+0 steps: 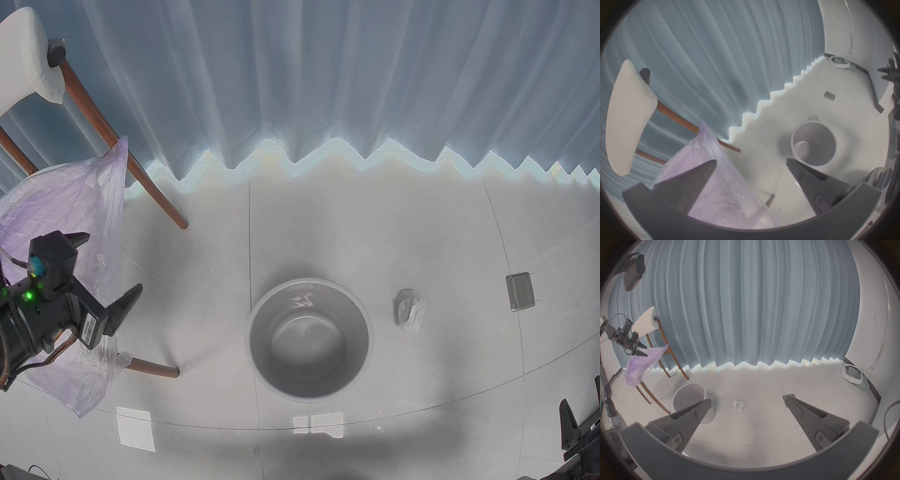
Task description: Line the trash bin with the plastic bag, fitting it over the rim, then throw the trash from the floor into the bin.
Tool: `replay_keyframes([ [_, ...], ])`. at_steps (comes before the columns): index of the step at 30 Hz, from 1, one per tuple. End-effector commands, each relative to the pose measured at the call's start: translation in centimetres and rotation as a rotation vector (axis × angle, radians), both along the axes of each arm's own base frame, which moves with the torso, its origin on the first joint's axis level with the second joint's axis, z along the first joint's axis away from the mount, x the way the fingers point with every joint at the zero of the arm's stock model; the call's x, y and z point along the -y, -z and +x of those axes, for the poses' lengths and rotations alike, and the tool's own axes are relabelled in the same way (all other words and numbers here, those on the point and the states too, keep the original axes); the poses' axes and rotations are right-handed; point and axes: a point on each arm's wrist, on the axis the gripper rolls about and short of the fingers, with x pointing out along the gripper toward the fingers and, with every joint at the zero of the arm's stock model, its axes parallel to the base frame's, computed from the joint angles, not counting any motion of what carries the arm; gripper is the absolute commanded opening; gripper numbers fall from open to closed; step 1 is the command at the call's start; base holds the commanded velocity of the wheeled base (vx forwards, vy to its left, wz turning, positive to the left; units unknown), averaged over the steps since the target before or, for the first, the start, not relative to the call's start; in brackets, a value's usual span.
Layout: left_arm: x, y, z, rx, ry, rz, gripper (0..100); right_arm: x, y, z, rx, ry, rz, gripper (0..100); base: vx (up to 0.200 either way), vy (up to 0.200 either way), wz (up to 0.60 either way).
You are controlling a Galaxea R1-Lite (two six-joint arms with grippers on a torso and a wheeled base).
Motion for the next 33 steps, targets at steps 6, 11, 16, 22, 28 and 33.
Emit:
replay_keyframes([
  [6,1.1,2.3,2.9,-0.082,-0.184,0.091,100,0.0,0.5,0.0,0.001,-0.001,0.000,100,0.000,0.000,0.00],
  [11,0.8,2.9,3.3,-0.101,-0.230,0.122,100,0.0,0.5,0.0,0.001,-0.001,0.000,100,0.000,0.000,0.00],
  [16,0.2,4.0,4.0,-0.133,-0.312,0.156,100,0.0,0.5,0.0,0.000,0.000,0.003,100,0.000,0.000,0.00],
  [22,-0.5,4.5,5.2,-0.133,-0.368,0.159,100,0.0,0.5,0.0,0.000,-0.001,0.005,100,0.000,0.000,0.00],
  [28,0.0,4.7,6.6,-0.131,-0.370,0.159,100,0.0,0.5,0.0,0.000,-0.001,0.005,100,0.000,0.000,0.00],
  [33,0.8,4.5,8.7,-0.098,-0.375,0.142,100,0.0,0.5,0.0,0.000,0.000,0.005,100,0.000,0.000,0.00],
])
